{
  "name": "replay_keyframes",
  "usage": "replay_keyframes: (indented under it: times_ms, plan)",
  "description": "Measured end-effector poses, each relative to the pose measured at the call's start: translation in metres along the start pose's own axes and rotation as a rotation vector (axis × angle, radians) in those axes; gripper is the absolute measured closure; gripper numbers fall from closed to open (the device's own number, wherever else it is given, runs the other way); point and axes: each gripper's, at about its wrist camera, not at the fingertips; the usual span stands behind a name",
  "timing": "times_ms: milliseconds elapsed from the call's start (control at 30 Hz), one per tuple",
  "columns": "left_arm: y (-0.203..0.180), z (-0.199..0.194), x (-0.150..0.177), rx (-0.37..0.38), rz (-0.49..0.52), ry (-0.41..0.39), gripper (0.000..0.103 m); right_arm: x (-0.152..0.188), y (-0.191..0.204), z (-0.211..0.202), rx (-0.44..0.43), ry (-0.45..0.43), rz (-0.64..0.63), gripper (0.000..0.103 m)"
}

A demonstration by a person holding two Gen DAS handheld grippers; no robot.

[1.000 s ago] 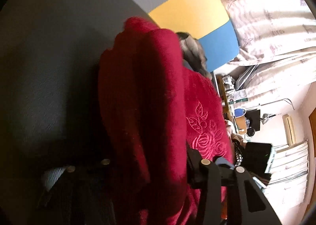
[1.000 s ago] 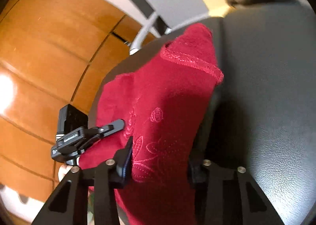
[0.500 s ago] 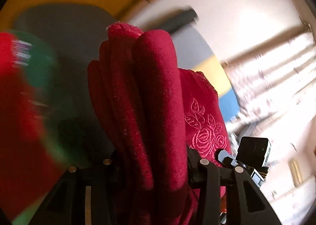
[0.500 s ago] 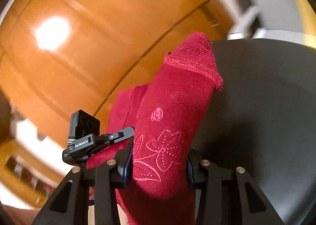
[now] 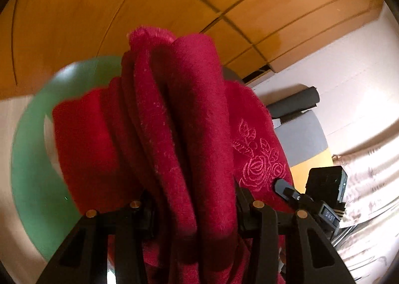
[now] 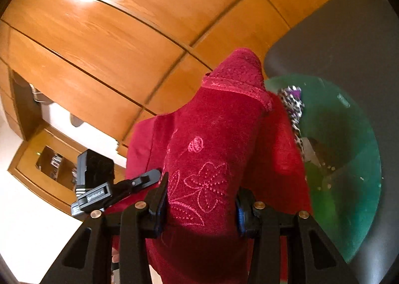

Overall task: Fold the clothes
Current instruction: 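Carry the sweater with both grippers over the green glass table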

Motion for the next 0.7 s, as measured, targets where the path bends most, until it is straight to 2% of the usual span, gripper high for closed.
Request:
replay_keyframes:
  times_ms: [67,133,167,200,300,400,467,500,567,600,633,700]
  plan:
    - [0.011,0.010,0.006,0.032,-0.024,0.018,0.054,0.006,-0.011,0.002,0.003,0.007,0.020,0.058]
    - [0.019,0.016,0.010,0.071,-0.044,0.026,0.052,0.012,-0.020,0.003,-0.001,0.008,0.043,0.051]
    - [0.020,0.015,0.011,0.086,-0.051,0.021,0.052,0.015,-0.025,0.003,-0.003,0.008,0.054,0.043]
    - [0.020,0.012,0.012,0.091,-0.062,0.018,0.052,0.017,-0.030,0.004,-0.005,0.008,0.065,0.039]
    - [0.017,0.000,0.016,0.072,-0.086,0.004,0.052,0.025,-0.040,-0.001,-0.003,-0.005,0.086,0.036]
    - [0.007,-0.029,0.025,0.018,-0.062,-0.078,0.053,0.024,-0.028,-0.022,0.038,-0.066,0.041,0.031]
    - [-0.006,-0.059,0.033,-0.035,0.003,-0.211,0.054,0.018,-0.013,-0.023,0.081,-0.076,-0.035,0.029]
    - [-0.014,-0.075,0.036,-0.063,0.039,-0.283,0.054,0.015,-0.006,-0.024,0.103,-0.081,-0.073,0.029]
    - [-0.028,-0.092,0.026,-0.065,0.126,-0.350,0.054,0.008,0.009,-0.025,0.146,-0.091,-0.148,0.030]
    - [-0.035,-0.099,0.020,-0.062,0.170,-0.377,0.054,0.005,0.017,-0.025,0.168,-0.096,-0.186,0.034]
    - [-0.051,-0.096,0.020,-0.045,0.219,-0.370,0.054,0.002,0.024,-0.026,0.189,-0.101,-0.224,0.037]
    - [-0.083,-0.073,0.017,-0.056,0.308,-0.307,0.054,-0.004,0.039,-0.027,0.232,-0.111,-0.300,0.057]
Point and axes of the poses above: each gripper's, at about its wrist camera, not at the fingertips, and z roughly the way its jaws point, y to its left, x to its underside, and after that the axes turned 7 degrees about -z, right-handed
